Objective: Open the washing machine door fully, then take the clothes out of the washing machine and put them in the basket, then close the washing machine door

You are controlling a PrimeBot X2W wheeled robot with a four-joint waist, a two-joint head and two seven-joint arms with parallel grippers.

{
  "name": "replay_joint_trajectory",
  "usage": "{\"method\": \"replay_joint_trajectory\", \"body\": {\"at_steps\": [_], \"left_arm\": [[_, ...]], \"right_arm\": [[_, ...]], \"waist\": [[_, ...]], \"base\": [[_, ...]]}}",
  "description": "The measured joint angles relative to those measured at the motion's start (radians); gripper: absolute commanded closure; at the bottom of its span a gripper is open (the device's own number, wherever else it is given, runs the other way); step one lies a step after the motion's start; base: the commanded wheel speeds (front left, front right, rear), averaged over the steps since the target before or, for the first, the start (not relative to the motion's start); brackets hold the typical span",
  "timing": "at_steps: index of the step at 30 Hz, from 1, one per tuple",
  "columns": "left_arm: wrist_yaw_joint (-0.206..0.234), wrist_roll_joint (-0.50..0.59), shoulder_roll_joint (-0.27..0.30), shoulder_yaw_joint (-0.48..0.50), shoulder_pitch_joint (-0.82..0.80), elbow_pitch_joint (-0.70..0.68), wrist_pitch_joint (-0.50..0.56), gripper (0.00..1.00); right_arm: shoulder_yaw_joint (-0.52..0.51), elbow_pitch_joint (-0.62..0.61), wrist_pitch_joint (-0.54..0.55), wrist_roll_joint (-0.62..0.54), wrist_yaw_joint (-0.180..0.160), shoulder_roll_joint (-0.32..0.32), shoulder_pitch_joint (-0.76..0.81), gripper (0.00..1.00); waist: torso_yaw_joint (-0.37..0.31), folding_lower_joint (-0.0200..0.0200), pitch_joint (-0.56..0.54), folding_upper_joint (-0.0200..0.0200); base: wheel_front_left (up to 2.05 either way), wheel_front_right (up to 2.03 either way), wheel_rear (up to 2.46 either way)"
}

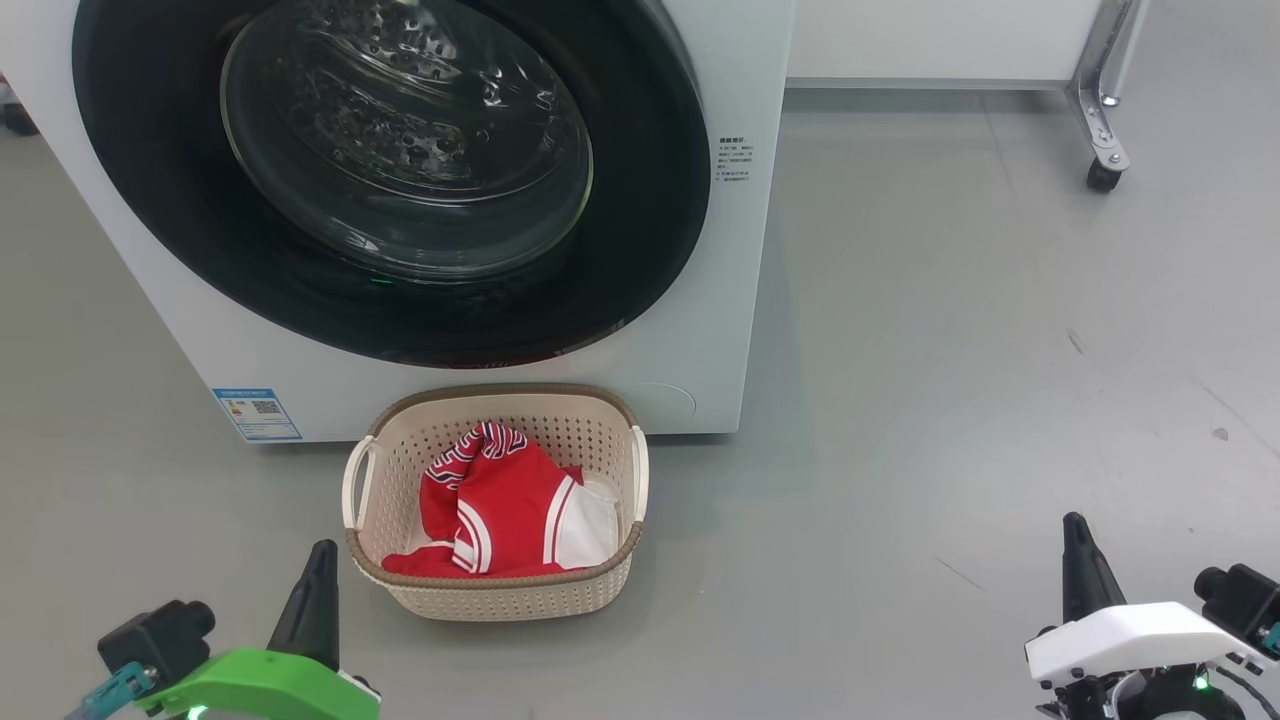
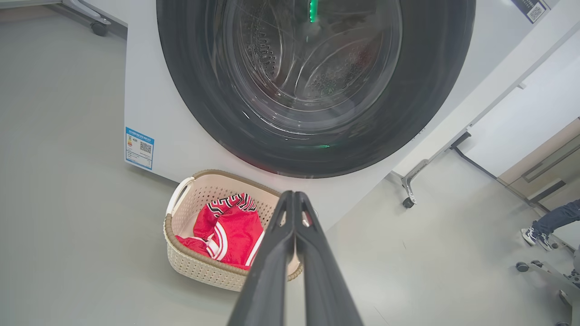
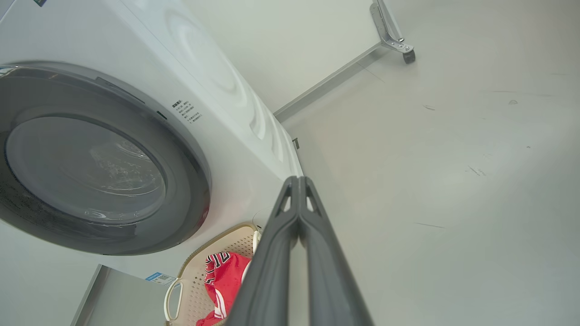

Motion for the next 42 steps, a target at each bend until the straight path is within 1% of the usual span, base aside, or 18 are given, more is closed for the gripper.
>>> {"method": "replay_joint_trajectory", "body": {"at_steps": [3,7,10,15,16,21,23,28,32,36,42], "left_arm": [[-0.007,-0.034,-0.001,0.011,-0.001,0.006,0.01,1.0],[-0.009,-0.078,-0.003,0.024,-0.002,0.011,0.021,1.0],[-0.016,-0.12,-0.004,0.034,-0.004,0.015,0.03,1.0],[-0.017,-0.166,-0.006,0.049,-0.01,0.019,0.039,1.0],[-0.017,-0.179,-0.006,0.052,-0.013,0.021,0.04,1.0],[-0.025,-0.239,-0.012,0.067,-0.018,0.03,0.052,1.0],[-0.026,-0.258,-0.014,0.075,-0.02,0.033,0.058,1.0],[-0.034,-0.317,-0.017,0.091,-0.026,0.041,0.074,1.0],[-0.035,-0.377,-0.02,0.109,-0.034,0.048,0.083,1.0],[-0.041,-0.409,-0.021,0.119,-0.039,0.051,0.092,1.0],[-0.047,-0.485,-0.026,0.139,-0.046,0.061,0.109,1.0]], "right_arm": [[-0.008,0.004,0.009,0.036,0.007,0.0,-0.007,1.0],[-0.017,0.01,0.02,0.085,0.008,0.001,-0.015,1.0],[-0.024,0.015,0.031,0.123,0.017,0.001,-0.019,1.0],[-0.035,0.021,0.043,0.172,0.02,0.003,-0.028,1.0],[-0.038,0.022,0.045,0.184,0.025,0.004,-0.032,1.0],[-0.05,0.029,0.061,0.246,0.026,0.005,-0.04,1.0],[-0.054,0.032,0.066,0.27,0.034,0.005,-0.043,1.0],[-0.067,0.039,0.082,0.331,0.035,0.007,-0.056,1.0],[-0.079,0.048,0.098,0.393,0.045,0.008,-0.064,1.0],[-0.086,0.052,0.105,0.43,0.052,0.008,-0.072,1.0],[-0.101,0.06,0.123,0.503,0.056,0.009,-0.082,1.0]], "waist": [[-0.003,0.0,0.0,0.0],[-0.006,0.0,0.0,0.0],[-0.008,0.0,0.0,0.0],[-0.012,0.0,0.001,0.0],[-0.013,0.0,0.001,0.0],[-0.017,0.0,0.001,0.0],[-0.018,0.0,0.001,0.0],[-0.023,0.0,0.001,0.0],[-0.027,0.0,0.001,0.0],[-0.029,0.0,0.001,0.0],[-0.034,0.0,0.001,0.0]], "base": [[0.0,0.0,0.0],[0.0,0.0,0.0],[0.0,0.0,0.0],[0.0,0.0,0.0],[0.0,0.0,0.0],[0.0,0.0,0.0],[0.0,0.0,0.0],[0.0,0.0,0.0],[0.0,0.0,0.0],[0.0,0.0,0.0],[0.0,0.0,0.0]]}}
